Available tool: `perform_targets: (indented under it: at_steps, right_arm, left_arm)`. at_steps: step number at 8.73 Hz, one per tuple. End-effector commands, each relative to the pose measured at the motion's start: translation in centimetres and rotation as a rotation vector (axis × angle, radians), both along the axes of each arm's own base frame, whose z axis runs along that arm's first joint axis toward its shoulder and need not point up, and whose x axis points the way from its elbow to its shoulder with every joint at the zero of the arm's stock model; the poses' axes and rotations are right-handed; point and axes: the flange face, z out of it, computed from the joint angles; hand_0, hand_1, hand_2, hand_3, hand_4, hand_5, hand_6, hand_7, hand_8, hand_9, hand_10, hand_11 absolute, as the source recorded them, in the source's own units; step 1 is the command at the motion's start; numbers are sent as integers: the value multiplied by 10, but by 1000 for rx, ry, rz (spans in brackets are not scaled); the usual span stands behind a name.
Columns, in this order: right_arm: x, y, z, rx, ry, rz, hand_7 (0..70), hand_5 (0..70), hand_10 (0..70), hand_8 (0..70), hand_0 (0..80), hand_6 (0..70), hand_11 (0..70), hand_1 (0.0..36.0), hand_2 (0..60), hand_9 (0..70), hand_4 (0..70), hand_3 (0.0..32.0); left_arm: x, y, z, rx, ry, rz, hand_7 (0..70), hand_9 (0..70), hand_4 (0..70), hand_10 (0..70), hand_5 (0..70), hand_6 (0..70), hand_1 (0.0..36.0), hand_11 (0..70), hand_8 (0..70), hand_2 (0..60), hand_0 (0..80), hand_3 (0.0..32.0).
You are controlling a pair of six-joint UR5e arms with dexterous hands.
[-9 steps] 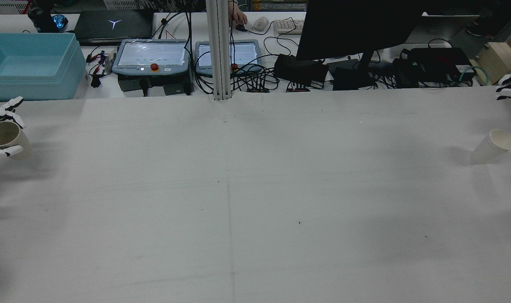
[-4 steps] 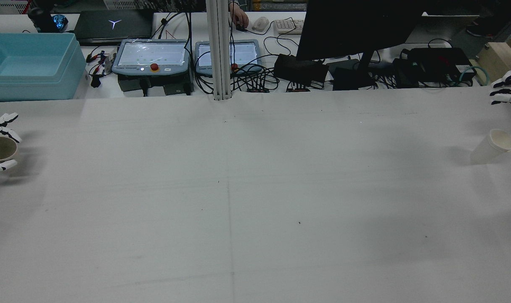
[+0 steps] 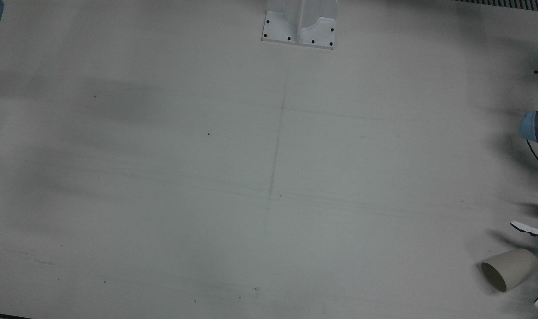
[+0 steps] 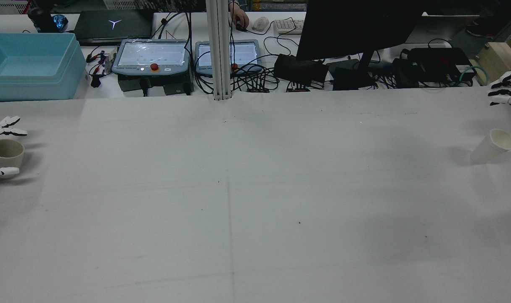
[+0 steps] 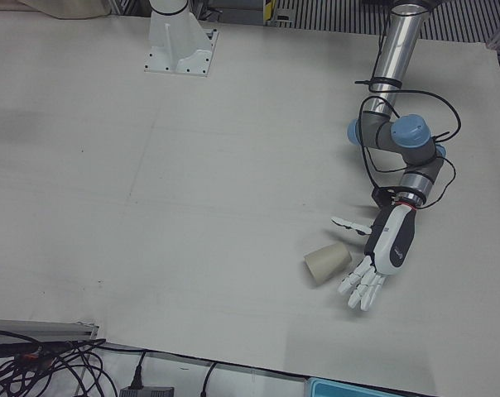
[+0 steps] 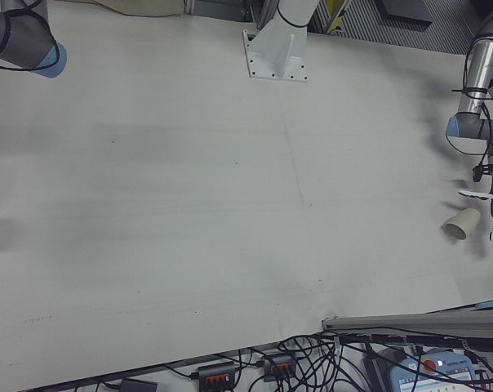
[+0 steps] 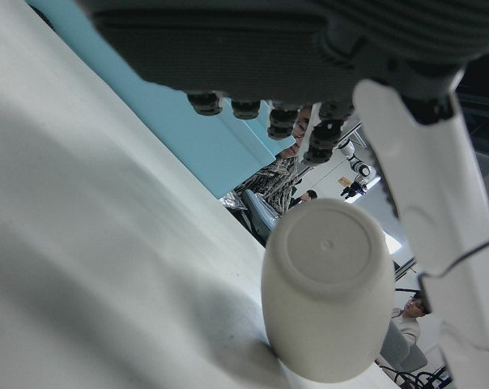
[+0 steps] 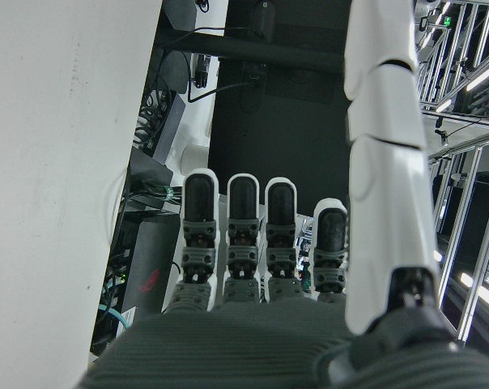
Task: Pour water
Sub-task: 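Lower the left-hand cup onto the table and release it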
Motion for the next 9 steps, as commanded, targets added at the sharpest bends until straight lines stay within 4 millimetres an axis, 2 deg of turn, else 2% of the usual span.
perform_targets:
  at_steps: [1,3,4,5,6,7,8,9]
  right_arm:
    - [0,0,0,0,0,0,442,581,285,296,664,257,436,252,43,384,64,0]
    - [2,5,5,-9,-3,2,440,575,286,293,666,257,437,253,43,381,63,0]
    - [2,7,7,-14,-3,6,435,569,285,291,659,253,436,250,42,380,61,0]
    - [1,6,6,-7,-4,6,424,555,280,286,637,243,428,235,12,370,56,0]
    - [3,4,4,4,-6,23,414,544,265,280,616,230,407,210,0,360,49,0]
    - [9,1,-5,28,-11,38,392,505,250,274,589,211,384,188,0,342,42,0]
    - [26,-2,-9,86,-21,69,348,435,217,257,559,179,333,162,0,305,33,0]
    - [44,-5,-16,150,-28,99,290,355,170,222,544,146,265,153,0,251,28,0]
  left_arm:
    - [-1,0,-2,0,14,4,66,12,229,18,0,53,97,38,10,0,488,0]
    - [-5,2,-3,-43,62,16,66,11,230,15,0,52,93,35,9,0,487,0]
    - [-20,0,-10,-134,161,11,69,12,227,15,0,54,92,34,10,0,489,0]
    - [-56,-11,-28,-153,278,-32,75,12,204,11,0,54,92,30,8,0,488,0]
    - [-95,-23,-66,-136,333,-69,88,23,177,13,0,61,82,32,10,0,484,0]
    - [-130,-26,-97,-141,320,-57,105,39,186,21,0,73,60,42,17,0,484,0]
    - [-186,-29,-112,-128,328,-70,128,54,197,28,0,86,49,52,21,0,488,0]
    - [-206,-30,-130,-132,348,-65,149,76,203,35,0,98,47,63,35,0,487,0]
